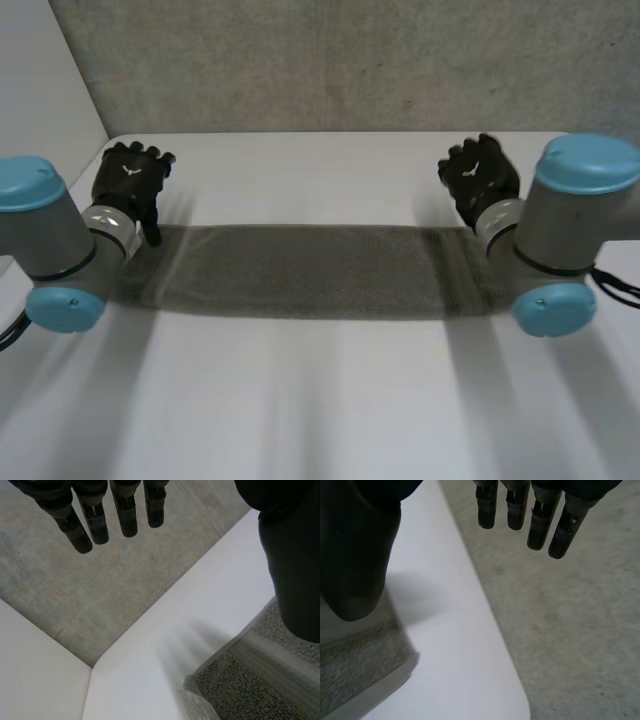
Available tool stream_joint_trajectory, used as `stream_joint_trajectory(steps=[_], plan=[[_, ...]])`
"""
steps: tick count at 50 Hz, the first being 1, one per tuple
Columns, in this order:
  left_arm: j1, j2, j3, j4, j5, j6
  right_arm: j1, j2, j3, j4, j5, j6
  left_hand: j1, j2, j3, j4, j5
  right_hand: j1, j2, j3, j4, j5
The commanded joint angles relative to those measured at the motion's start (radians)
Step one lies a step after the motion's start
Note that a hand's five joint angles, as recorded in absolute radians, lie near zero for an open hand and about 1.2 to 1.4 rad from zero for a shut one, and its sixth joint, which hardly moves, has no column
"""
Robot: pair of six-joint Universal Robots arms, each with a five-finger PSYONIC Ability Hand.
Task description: Fold the towel.
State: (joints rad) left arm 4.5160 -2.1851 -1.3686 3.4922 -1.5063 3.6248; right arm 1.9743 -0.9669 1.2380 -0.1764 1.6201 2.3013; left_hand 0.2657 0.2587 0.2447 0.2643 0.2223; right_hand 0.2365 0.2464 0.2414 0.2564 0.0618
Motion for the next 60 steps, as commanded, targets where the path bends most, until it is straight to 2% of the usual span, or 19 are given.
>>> stream_joint_trajectory(steps=[1, 4, 6, 9, 11, 12, 14, 19, 20, 22, 25, 44, 53, 60], plan=[[0.011, 0.151, -0.136, -0.004, 0.014, -0.089, -0.006, -0.197, 0.150, 0.014, -0.005, 0.070, -0.087, -0.080, -0.066, -0.086, -0.219, -0.062, -0.072, -0.067, -0.082, -0.062], [0.012, 0.237, -0.233, 0.004, 0.058, -0.138, -0.008, -0.268, 0.236, 0.064, -0.016, 0.070, -0.087, -0.080, -0.066, -0.086, -0.219, -0.062, -0.072, -0.067, -0.082, -0.062], [0.021, 0.322, -0.328, 0.010, 0.131, -0.175, -0.006, -0.315, 0.309, 0.130, -0.034, 0.076, -0.087, -0.080, -0.066, -0.086, -0.219, -0.062, -0.072, -0.067, -0.082, -0.062], [0.034, 0.360, -0.368, 0.010, 0.172, -0.187, -0.008, -0.328, 0.339, 0.158, -0.049, 0.087, -0.087, -0.080, -0.066, -0.086, -0.219, -0.062, -0.072, -0.067, -0.082, -0.062], [0.057, 0.416, -0.429, 0.002, 0.239, -0.228, -0.012, -0.340, 0.392, 0.184, -0.080, 0.128, -0.082, -0.075, -0.061, -0.080, -0.213, -0.029, -0.039, -0.034, -0.049, -0.029], [0.057, 0.416, -0.429, 0.002, 0.239, -0.229, -0.012, -0.340, 0.393, 0.184, -0.080, 0.129, -0.082, -0.075, -0.061, -0.080, -0.213, -0.028, -0.038, -0.033, -0.048, -0.028], [0.060, 0.459, -0.472, 0.010, 0.265, -0.297, -0.064, -0.339, 0.431, 0.183, -0.117, 0.188, -0.070, -0.063, -0.049, -0.068, -0.201, 0.080, 0.070, 0.075, 0.060, 0.080], [0.064, 0.475, -0.509, 0.053, 0.268, -0.389, -0.159, -0.326, 0.469, 0.176, -0.196, 0.237, -0.067, -0.060, -0.046, -0.066, -0.198, 0.177, 0.167, 0.172, 0.157, 0.177], [0.064, 0.475, -0.509, 0.053, 0.268, -0.390, -0.160, -0.326, 0.469, 0.176, -0.197, 0.237, -0.067, -0.060, -0.046, -0.065, -0.198, 0.177, 0.167, 0.172, 0.157, 0.178], [0.067, 0.470, -0.523, 0.085, 0.267, -0.413, -0.195, -0.308, 0.482, 0.149, -0.253, 0.251, -0.067, -0.060, -0.046, -0.065, -0.198, 0.192, 0.182, 0.187, 0.172, 0.192], [0.069, 0.466, -0.530, 0.093, 0.268, -0.413, -0.219, -0.256, 0.492, 0.091, -0.270, 0.250, -0.067, -0.060, -0.046, -0.066, -0.198, 0.233, 0.223, 0.228, 0.213, 0.233], [0.075, 0.461, -0.569, 0.126, 0.267, -0.411, -0.236, -0.145, 0.488, -0.048, -0.264, 0.236, -0.067, -0.060, -0.046, -0.065, -0.198, 0.371, 0.361, 0.366, 0.351, 0.371], [0.075, 0.459, -0.580, 0.126, 0.268, -0.405, -0.236, -0.082, 0.448, -0.046, -0.255, 0.221, -0.067, -0.060, -0.046, -0.065, -0.198, 0.436, 0.426, 0.431, 0.416, 0.436], [0.072, 0.459, -0.581, 0.125, 0.268, -0.405, -0.235, -0.043, 0.422, -0.041, -0.221, 0.191, -0.067, -0.060, -0.046, -0.065, -0.198, 0.608, 0.599, 0.604, 0.589, 0.609]])
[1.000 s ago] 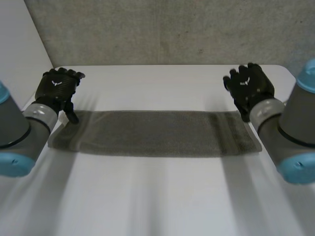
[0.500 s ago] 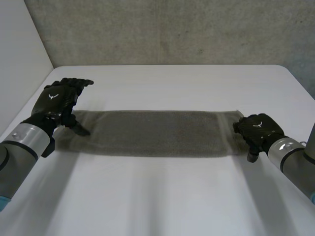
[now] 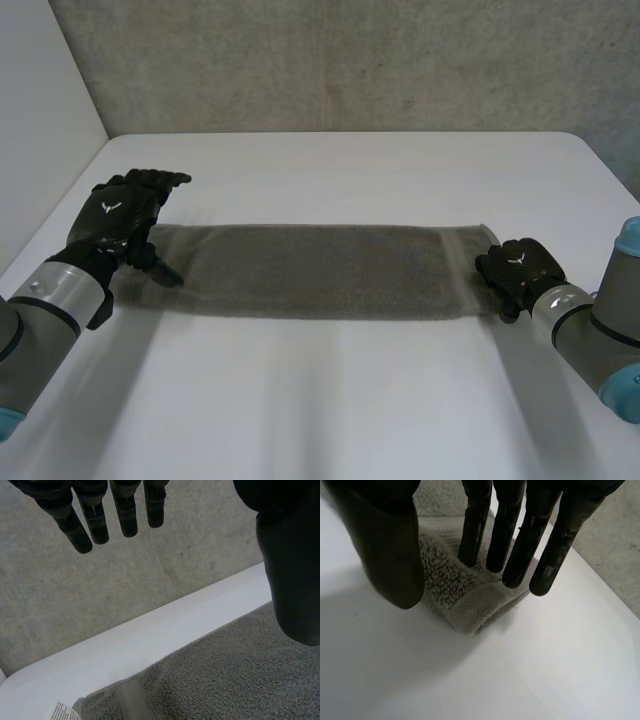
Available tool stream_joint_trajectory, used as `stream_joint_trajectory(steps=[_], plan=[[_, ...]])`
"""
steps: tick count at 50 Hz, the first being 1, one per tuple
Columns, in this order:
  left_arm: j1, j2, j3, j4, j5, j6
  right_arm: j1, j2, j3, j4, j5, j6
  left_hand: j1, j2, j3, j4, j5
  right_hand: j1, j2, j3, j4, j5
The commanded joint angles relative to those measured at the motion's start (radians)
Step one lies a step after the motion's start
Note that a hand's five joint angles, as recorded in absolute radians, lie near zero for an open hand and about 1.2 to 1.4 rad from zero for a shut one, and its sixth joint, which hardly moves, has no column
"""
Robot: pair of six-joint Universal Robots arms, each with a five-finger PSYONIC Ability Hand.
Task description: Fold the towel.
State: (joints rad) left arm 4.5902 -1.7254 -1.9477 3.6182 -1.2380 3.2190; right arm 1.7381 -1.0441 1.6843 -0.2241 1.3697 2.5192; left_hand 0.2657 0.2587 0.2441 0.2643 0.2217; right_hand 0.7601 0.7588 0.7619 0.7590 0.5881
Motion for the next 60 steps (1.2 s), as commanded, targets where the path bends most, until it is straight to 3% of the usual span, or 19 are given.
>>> stream_joint_trajectory(steps=[1, 3, 5, 9, 12, 15, 20, 27, 32, 34, 37, 39, 40, 42, 45, 47, 53, 60], plan=[[-0.002, 0.000, -0.002, -0.001, 0.000, 0.001, 0.001, 0.035, -0.024, 0.006, 0.029, -0.027, -0.067, -0.060, -0.045, -0.065, -0.197, 0.085, 0.087, 0.083, 0.086, 0.083], [-0.004, 0.001, -0.002, -0.001, 0.000, 0.001, 0.000, 0.041, -0.032, 0.003, 0.049, -0.039, -0.067, -0.060, -0.045, -0.065, -0.197, 0.497, 0.498, 0.495, 0.498, 0.494], [-0.004, 0.001, -0.004, -0.001, 0.000, 0.001, -0.003, 0.039, -0.037, 0.002, 0.066, -0.040, -0.067, -0.060, -0.045, -0.065, -0.197, 0.635, 0.636, 0.633, 0.636, 0.632], [-0.004, 0.001, -0.004, -0.003, 0.000, 0.001, -0.032, 0.021, -0.048, -0.003, 0.124, -0.042, -0.067, -0.060, -0.045, -0.065, -0.197, 0.636, 0.637, 0.634, 0.637, 0.634], [-0.002, 0.001, -0.007, -0.003, -0.001, 0.001, -0.138, -0.048, -0.057, -0.004, 0.186, -0.056, -0.067, -0.060, -0.045, -0.065, -0.197, 0.636, 0.637, 0.634, 0.637, 0.634], [0.000, 0.003, -0.013, -0.001, 0.000, 0.001, -0.187, -0.067, -0.058, 0.000, 0.183, -0.079, -0.067, -0.060, -0.045, -0.065, -0.197, 0.636, 0.637, 0.634, 0.637, 0.634], [0.000, 0.003, -0.013, -0.003, 0.000, 0.001, -0.351, -0.073, -0.104, 0.008, 0.161, -0.245, -0.067, -0.060, -0.045, -0.065, -0.197, 0.636, 0.637, 0.634, 0.637, 0.634], [-0.004, 0.007, -0.010, -0.003, -0.001, 0.001, -0.335, -0.073, -0.141, 0.006, 0.173, -0.362, -0.067, -0.060, -0.045, -0.065, -0.197, 0.636, 0.637, 0.634, 0.637, 0.634], [-0.008, 0.012, -0.008, -0.003, -0.001, 0.001, -0.158, -0.148, -0.202, 0.005, 0.204, -0.281, -0.067, -0.060, -0.045, -0.065, -0.197, 0.636, 0.637, 0.634, 0.637, 0.634], [-0.010, 0.010, -0.008, -0.001, -0.001, 0.001, -0.022, -0.206, -0.241, 0.002, 0.236, -0.217, -0.067, -0.060, -0.045, -0.065, -0.197, 0.636, 0.637, 0.634, 0.637, 0.634], [-0.010, 0.012, -0.008, -0.003, -0.001, 0.001, 0.046, -0.212, -0.256, -0.009, 0.246, -0.208, -0.067, -0.060, -0.045, -0.065, -0.197, 0.636, 0.637, 0.634, 0.637, 0.634], [-0.011, 0.010, -0.010, -0.001, -0.001, 0.002, 0.200, -0.208, -0.285, -0.026, 0.246, -0.215, -0.067, -0.060, -0.045, -0.065, -0.197, 0.636, 0.637, 0.634, 0.637, 0.634], [-0.011, 0.010, -0.010, -0.001, -0.001, 0.002, 0.201, -0.208, -0.285, -0.026, 0.246, -0.215, -0.067, -0.060, -0.045, -0.065, -0.197, 0.636, 0.637, 0.634, 0.637, 0.634], [-0.011, 0.009, -0.011, -0.001, -0.001, 0.002, 0.350, -0.159, -0.298, -0.058, 0.230, -0.232, -0.067, -0.060, -0.045, -0.065, -0.197, 0.636, 0.637, 0.634, 0.637, 0.634], [-0.013, 0.007, -0.011, -0.001, -0.001, 0.002, 0.417, -0.116, -0.299, -0.072, 0.226, -0.249, -0.067, -0.060, -0.045, -0.065, -0.197, 0.636, 0.637, 0.634, 0.637, 0.634], [-0.013, 0.004, -0.010, 0.000, -0.001, 0.002, 0.524, -0.030, -0.298, -0.075, 0.219, -0.307, -0.067, -0.060, -0.045, -0.065, -0.197, 0.636, 0.637, 0.634, 0.637, 0.634], [-0.014, 0.004, -0.008, 0.001, -0.001, 0.004, 0.656, 0.111, -0.298, -0.081, 0.232, -0.402, -0.067, -0.060, -0.045, -0.065, -0.197, 0.636, 0.637, 0.634, 0.637, 0.634], [-0.019, 0.009, -0.011, 0.000, -0.001, 0.005, 0.696, 0.150, -0.311, -0.104, 0.229, -0.392, -0.067, -0.060, -0.045, -0.065, -0.197, 0.636, 0.637, 0.634, 0.637, 0.634]])
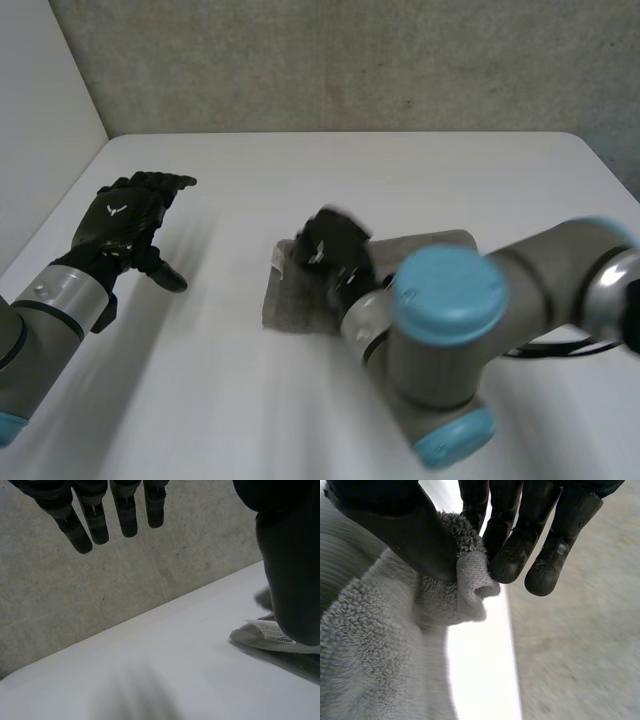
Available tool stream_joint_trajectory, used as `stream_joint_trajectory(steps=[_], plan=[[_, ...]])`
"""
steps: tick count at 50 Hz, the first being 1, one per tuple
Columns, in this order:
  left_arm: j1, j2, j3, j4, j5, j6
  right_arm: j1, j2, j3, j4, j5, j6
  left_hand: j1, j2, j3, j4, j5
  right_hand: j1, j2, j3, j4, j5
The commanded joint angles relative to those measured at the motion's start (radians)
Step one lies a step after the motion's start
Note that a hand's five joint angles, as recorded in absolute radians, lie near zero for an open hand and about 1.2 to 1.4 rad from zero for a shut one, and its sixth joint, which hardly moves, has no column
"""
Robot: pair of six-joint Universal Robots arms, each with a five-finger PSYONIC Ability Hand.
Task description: Fold the towel.
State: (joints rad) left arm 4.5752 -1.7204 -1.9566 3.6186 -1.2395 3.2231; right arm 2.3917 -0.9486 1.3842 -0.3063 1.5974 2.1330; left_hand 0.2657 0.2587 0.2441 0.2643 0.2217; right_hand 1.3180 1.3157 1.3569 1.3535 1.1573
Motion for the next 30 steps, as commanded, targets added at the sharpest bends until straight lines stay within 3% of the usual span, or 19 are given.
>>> stream_joint_trajectory(steps=[1, 16, 18, 20, 21, 22, 26, 30], plan=[[-0.004, 0.004, -0.002, 0.000, 0.000, 0.000, 0.043, 0.054, -0.022, -0.030, 0.003, -0.004, -0.067, -0.060, -0.045, -0.065, -0.197, 0.078, 0.081, 0.039, 0.043, 0.064], [-0.027, 0.004, -0.001, -0.001, -0.002, 0.001, 0.107, 0.091, -0.080, -0.002, -0.004, -0.013, -0.067, -0.060, -0.045, -0.065, -0.197, 0.078, 0.081, 0.039, 0.043, 0.064], [-0.027, 0.004, -0.001, -0.001, 0.000, 0.001, 0.110, 0.106, -0.076, 0.024, -0.010, -0.013, -0.070, -0.063, -0.048, -0.068, -0.200, -0.062, -0.059, -0.100, -0.097, -0.075], [-0.027, 0.002, 0.002, -0.001, -0.002, 0.001, 0.107, 0.123, -0.070, 0.081, -0.036, -0.004, -0.070, -0.063, -0.048, -0.068, -0.200, -0.844, -0.842, -0.883, -0.880, -0.858], [-0.027, 0.002, 0.002, -0.001, -0.002, 0.001, 0.107, 0.123, -0.070, 0.081, -0.036, -0.004, -0.070, -0.063, -0.048, -0.068, -0.200, -0.848, -0.846, -0.887, -0.884, -0.862], [-0.027, 0.004, 0.004, -0.001, -0.002, 0.001, 0.097, 0.116, -0.059, 0.087, -0.037, 0.002, -0.070, -0.063, -0.048, -0.068, -0.200, -1.143, -1.141, -1.182, -1.179, -1.157], [-0.030, 0.010, 0.007, -0.003, -0.003, 0.001, 0.087, 0.074, -0.027, 0.085, -0.031, 0.047, -0.070, -0.063, -0.048, -0.068, -0.200, -1.143, -1.141, -1.182, -1.179, -1.157], [-0.077, 0.018, 0.010, -0.001, -0.005, 0.001, 0.012, -0.112, 0.070, 0.084, -0.031, 0.230, -0.067, -0.060, -0.045, -0.065, -0.197, -1.143, -1.141, -1.182, -1.179, -1.157]])
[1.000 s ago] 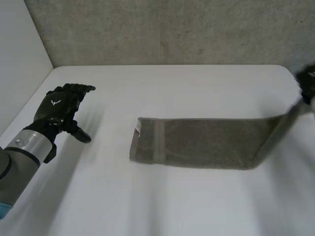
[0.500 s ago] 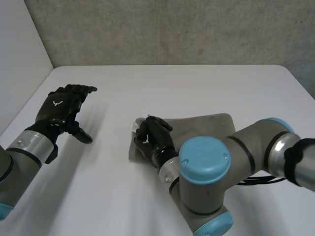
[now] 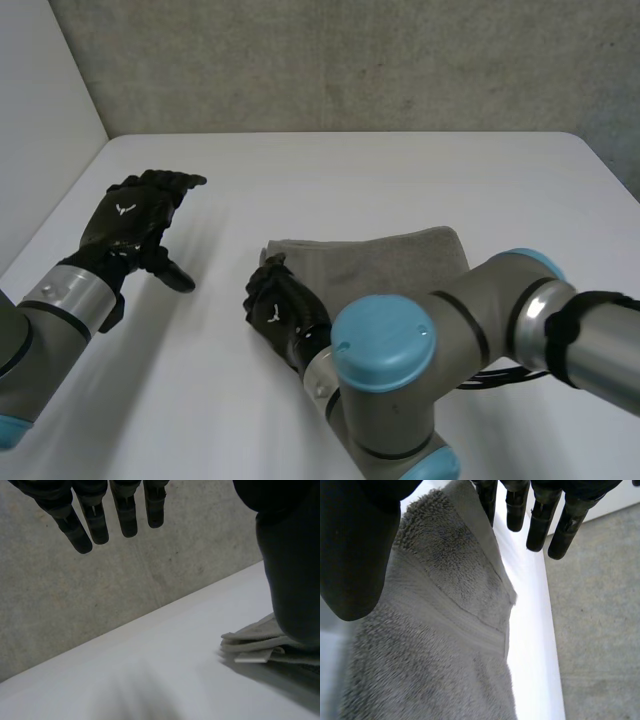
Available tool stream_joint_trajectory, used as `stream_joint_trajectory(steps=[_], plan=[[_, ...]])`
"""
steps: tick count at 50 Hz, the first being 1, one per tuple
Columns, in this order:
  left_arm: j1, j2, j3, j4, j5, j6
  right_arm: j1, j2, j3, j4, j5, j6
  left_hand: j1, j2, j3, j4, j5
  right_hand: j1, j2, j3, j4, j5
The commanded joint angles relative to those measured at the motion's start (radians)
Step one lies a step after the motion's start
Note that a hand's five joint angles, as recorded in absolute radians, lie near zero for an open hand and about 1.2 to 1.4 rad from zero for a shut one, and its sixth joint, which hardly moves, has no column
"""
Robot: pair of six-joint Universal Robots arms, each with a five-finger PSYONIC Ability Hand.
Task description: Fold the towel.
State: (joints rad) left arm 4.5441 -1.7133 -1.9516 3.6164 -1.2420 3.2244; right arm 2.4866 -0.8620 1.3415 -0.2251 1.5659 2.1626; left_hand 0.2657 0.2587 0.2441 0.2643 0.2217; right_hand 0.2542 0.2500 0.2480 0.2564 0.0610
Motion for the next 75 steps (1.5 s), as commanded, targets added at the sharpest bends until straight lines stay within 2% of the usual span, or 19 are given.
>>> stream_joint_trajectory(steps=[1, 6, 10, 12, 15, 19, 21, 22, 27, 35, 44, 49, 52, 58, 60, 62, 66, 71, 75], plan=[[-0.071, 0.015, 0.006, 0.001, -0.002, 0.000, -0.124, -0.254, 0.151, 0.001, -0.006, 0.280, -0.067, -0.060, -0.045, -0.065, -0.197, -0.080, -0.075, -0.073, -0.082, -0.061], [-0.143, 0.023, 0.014, 0.001, -0.002, -0.001, -0.242, -0.397, 0.241, 0.016, -0.023, 0.475, -0.067, -0.060, -0.045, -0.066, -0.197, -0.080, -0.075, -0.073, -0.082, -0.061], [-0.189, 0.020, 0.025, 0.002, -0.007, -0.001, -0.324, -0.466, 0.318, 0.024, -0.049, 0.537, -0.064, -0.057, -0.042, -0.063, -0.194, -0.028, -0.024, -0.022, -0.031, -0.010], [-0.230, 0.004, 0.039, 0.002, -0.020, -0.001, -0.406, -0.503, 0.402, 0.030, -0.098, 0.530, -0.064, -0.057, -0.042, -0.063, -0.194, 0.238, 0.242, 0.244, 0.235, 0.256], [-0.254, -0.014, 0.056, 0.002, -0.031, -0.001, -0.442, -0.505, 0.439, 0.030, -0.119, 0.523, -0.064, -0.057, -0.042, -0.063, -0.194, 0.277, 0.281, 0.283, 0.275, 0.296], [-0.347, -0.138, 0.138, -0.007, -0.080, -0.002, -0.498, -0.496, 0.507, 0.024, -0.136, 0.522, -0.058, -0.051, -0.036, -0.057, -0.189, 0.289, 0.293, 0.295, 0.287, 0.307], [-0.391, -0.210, 0.193, -0.010, -0.143, 0.006, -0.518, -0.476, 0.533, 0.012, -0.138, 0.520, -0.046, -0.039, -0.025, -0.045, -0.177, 0.301, 0.305, 0.307, 0.298, 0.319], [-0.392, -0.210, 0.194, -0.010, -0.143, 0.006, -0.518, -0.476, 0.533, 0.012, -0.138, 0.520, -0.046, -0.039, -0.025, -0.045, -0.177, 0.301, 0.305, 0.307, 0.298, 0.319], [-0.415, -0.318, 0.264, -0.027, -0.304, 0.102, -0.543, -0.414, 0.544, -0.065, -0.121, 0.475, -0.046, -0.039, -0.025, -0.045, -0.177, 0.365, 0.369, 0.371, 0.363, 0.383], [-0.464, -0.384, 0.280, -0.033, -0.346, 0.222, -0.560, -0.327, 0.539, -0.079, -0.066, 0.401, -0.049, -0.042, -0.028, -0.048, -0.180, 0.503, 0.507, 0.509, 0.501, 0.522], [-0.473, -0.407, 0.286, -0.036, -0.344, 0.219, -0.555, -0.284, 0.522, -0.102, -0.047, 0.390, -0.049, -0.042, -0.028, -0.048, -0.180, 0.600, 0.604, 0.606, 0.598, 0.619], [-0.482, -0.388, 0.280, -0.039, -0.344, 0.218, -0.557, -0.290, 0.513, -0.146, -0.008, 0.390, -0.052, -0.045, -0.031, -0.051, -0.183, 1.142, 1.146, 1.148, 1.139, 1.160], [-0.482, -0.385, 0.280, -0.045, -0.346, 0.218, -0.552, -0.296, 0.505, -0.148, 0.003, 0.387, -0.052, -0.045, -0.031, -0.051, -0.183, 1.142, 1.146, 1.148, 1.140, 1.161], [-0.465, -0.235, 0.270, -0.071, -0.346, 0.189, -0.535, -0.356, 0.447, -0.138, 0.028, 0.304, -0.067, -0.060, -0.045, -0.065, -0.197, 1.142, 1.146, 1.148, 1.140, 1.161], [-0.450, -0.200, 0.269, -0.073, -0.346, 0.166, -0.505, -0.380, 0.424, -0.137, 0.020, 0.286, -0.070, -0.063, -0.048, -0.068, -0.200, 1.142, 1.146, 1.148, 1.140, 1.161], [-0.381, -0.131, 0.269, -0.074, -0.346, 0.112, -0.386, -0.397, 0.351, -0.138, 0.017, 0.261, -0.073, -0.066, -0.051, -0.071, -0.203, 1.142, 1.146, 1.148, 1.140, 1.161], [-0.309, -0.058, 0.266, -0.087, -0.346, 0.068, -0.267, -0.370, 0.261, -0.129, 0.011, 0.249, -0.073, -0.066, -0.051, -0.071, -0.203, 1.142, 1.146, 1.148, 1.140, 1.161], [-0.226, -0.005, 0.266, -0.116, -0.343, 0.026, -0.143, -0.230, 0.130, -0.088, 0.000, 0.177, -0.073, -0.066, -0.051, -0.071, -0.203, 1.142, 1.146, 1.148, 1.140, 1.161], [-0.185, 0.015, 0.260, -0.148, -0.338, 0.006, -0.014, -0.096, 0.038, 0.030, -0.068, 0.061, -0.076, -0.069, -0.054, -0.074, -0.206, 1.142, 1.146, 1.148, 1.140, 1.161]])
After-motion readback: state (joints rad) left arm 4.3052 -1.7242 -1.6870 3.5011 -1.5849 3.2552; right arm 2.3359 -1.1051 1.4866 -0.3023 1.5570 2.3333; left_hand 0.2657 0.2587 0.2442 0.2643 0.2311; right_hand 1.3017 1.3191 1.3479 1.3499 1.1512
